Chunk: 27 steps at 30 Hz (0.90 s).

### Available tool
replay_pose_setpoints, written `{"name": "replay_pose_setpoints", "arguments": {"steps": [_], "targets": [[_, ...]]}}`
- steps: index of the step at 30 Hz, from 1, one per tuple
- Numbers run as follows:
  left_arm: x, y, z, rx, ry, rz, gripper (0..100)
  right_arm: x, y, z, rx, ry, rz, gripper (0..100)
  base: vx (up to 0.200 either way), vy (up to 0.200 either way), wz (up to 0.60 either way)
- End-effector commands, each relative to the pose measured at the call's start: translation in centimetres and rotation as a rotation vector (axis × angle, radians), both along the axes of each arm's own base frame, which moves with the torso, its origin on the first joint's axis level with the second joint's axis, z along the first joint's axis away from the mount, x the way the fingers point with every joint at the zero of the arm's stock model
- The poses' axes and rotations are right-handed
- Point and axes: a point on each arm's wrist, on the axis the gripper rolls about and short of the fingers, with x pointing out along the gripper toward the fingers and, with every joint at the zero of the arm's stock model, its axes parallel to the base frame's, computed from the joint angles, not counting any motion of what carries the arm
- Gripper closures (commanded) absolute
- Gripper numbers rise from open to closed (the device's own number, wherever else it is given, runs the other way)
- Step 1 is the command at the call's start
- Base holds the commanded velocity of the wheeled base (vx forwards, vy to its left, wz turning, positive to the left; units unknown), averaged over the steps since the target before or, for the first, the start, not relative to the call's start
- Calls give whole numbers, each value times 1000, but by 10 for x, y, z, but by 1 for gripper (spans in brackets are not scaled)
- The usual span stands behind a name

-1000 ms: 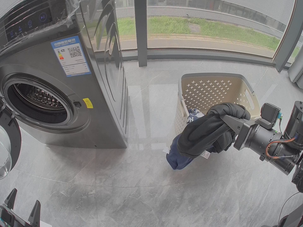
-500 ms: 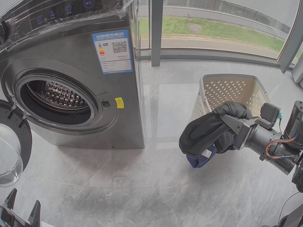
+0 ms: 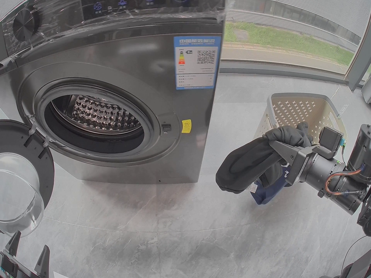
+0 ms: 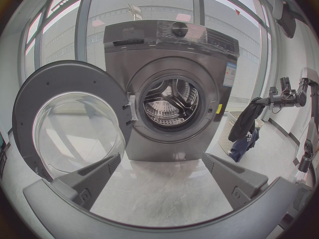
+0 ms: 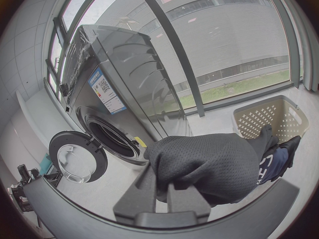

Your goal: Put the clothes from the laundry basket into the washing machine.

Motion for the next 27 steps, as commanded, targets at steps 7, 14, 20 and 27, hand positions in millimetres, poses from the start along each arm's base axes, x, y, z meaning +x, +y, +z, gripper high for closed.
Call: {"name": "replay_pose_setpoints", "arguments": {"steps": [7,14,20,27], "targets": [[0,0,-5,-1,3,1,0,0,0,0,-1,1,0,100,-200,0,0],[0,0,-5,-1,1,0,0,0,0,-1,-3,3,0,100,-29,0,0],[0,0,-5,-1,1,0,0,0,0,-1,-3,3,2,100,0,100,0],[0,0,-5,-1,1,0,0,0,0,-1,-3,3,2,100,0,200,0]]}}
